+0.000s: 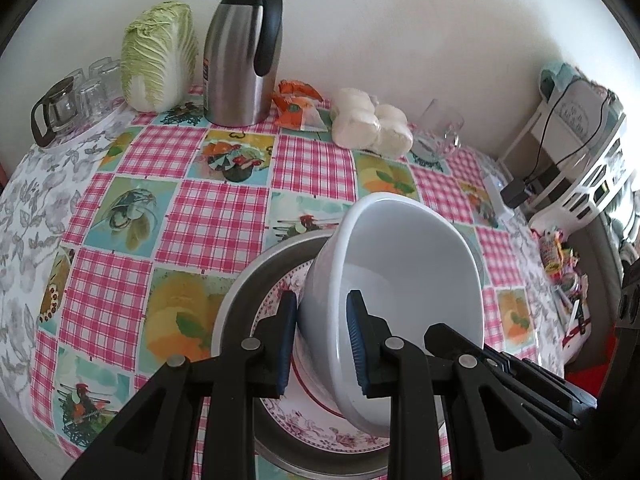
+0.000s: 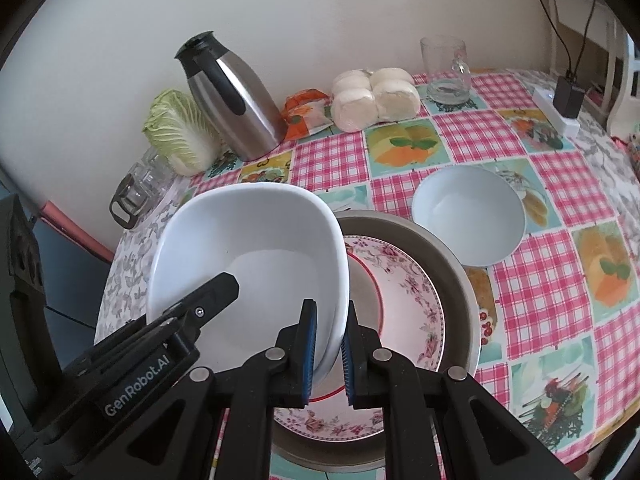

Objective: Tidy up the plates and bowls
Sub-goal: 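Carry the square bowl over the tray and lower it into the red-rimmed bowl, then open both grippers to release the square bowl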

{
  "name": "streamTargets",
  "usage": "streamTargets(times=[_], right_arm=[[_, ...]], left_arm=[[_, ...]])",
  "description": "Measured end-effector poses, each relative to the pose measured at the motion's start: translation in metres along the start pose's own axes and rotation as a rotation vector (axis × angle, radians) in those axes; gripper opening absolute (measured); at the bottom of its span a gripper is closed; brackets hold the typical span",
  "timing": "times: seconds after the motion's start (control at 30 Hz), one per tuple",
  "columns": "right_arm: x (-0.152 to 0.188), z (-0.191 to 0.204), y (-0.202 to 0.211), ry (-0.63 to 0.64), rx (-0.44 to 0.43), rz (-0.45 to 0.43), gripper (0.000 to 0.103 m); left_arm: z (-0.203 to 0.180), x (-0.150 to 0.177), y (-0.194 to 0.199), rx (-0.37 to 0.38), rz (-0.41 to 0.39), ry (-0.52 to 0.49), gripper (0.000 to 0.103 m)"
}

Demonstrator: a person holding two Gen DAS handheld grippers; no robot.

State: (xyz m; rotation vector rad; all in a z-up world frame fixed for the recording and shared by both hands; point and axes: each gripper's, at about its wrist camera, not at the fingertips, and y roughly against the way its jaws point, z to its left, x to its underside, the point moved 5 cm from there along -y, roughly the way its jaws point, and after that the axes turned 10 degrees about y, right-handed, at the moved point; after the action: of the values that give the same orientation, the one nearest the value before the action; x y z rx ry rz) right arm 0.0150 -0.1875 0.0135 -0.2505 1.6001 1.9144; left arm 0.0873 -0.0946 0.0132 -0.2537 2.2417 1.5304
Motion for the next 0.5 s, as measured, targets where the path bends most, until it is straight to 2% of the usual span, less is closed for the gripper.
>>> streamTargets(times=[0.5], right_arm=[[0.007,-0.012,-0.01,-0.016,-0.004,0.026,0.013]], left_arm=[[-0.004,0.007,-0.015,-0.039,0.05,-0.016,0.026]])
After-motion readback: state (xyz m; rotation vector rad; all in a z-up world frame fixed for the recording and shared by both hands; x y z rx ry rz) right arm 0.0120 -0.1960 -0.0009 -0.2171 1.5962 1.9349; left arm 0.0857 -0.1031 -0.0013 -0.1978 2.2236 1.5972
